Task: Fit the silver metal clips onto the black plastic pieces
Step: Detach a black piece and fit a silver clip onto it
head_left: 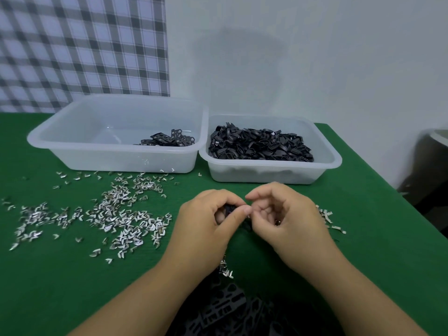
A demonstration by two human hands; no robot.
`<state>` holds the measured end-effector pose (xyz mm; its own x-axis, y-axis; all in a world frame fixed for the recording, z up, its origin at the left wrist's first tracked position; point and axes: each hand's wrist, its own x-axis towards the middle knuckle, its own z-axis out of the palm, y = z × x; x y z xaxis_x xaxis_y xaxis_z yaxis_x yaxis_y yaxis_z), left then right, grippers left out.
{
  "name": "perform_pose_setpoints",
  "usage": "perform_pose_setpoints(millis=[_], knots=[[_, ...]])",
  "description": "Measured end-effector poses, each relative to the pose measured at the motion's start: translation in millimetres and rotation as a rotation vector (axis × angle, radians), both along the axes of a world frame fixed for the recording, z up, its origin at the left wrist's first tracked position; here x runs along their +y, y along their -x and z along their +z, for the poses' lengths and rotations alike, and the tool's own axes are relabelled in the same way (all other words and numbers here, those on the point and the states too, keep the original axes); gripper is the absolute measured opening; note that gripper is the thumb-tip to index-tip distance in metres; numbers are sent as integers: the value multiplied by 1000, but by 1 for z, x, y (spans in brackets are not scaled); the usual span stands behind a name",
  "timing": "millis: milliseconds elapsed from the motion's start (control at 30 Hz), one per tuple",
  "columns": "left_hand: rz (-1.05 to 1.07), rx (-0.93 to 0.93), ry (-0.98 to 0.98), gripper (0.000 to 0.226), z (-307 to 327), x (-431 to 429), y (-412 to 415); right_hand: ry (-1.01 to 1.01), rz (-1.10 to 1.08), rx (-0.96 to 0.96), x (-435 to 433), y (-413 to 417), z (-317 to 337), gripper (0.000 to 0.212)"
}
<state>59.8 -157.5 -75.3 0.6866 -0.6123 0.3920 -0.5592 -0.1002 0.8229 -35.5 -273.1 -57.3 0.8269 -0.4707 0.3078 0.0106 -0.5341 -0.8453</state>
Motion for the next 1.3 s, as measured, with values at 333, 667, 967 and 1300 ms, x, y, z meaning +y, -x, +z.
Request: perform_pose_setpoints(millis=[333,667,967,1300], knots=[[62,85,46,13,0,0,-1,293,-44,-50,1,1,0,13],[-67,348,70,30,1,-1,-1,451,-225,-188,-7,4,0,5],[-50,506,194,18,3,-2,-3,575,-188,-110,-5,2,-1,6],[-88,570,226,17,4,-3,-2,586,-188,-132,-6,1,-3,7]])
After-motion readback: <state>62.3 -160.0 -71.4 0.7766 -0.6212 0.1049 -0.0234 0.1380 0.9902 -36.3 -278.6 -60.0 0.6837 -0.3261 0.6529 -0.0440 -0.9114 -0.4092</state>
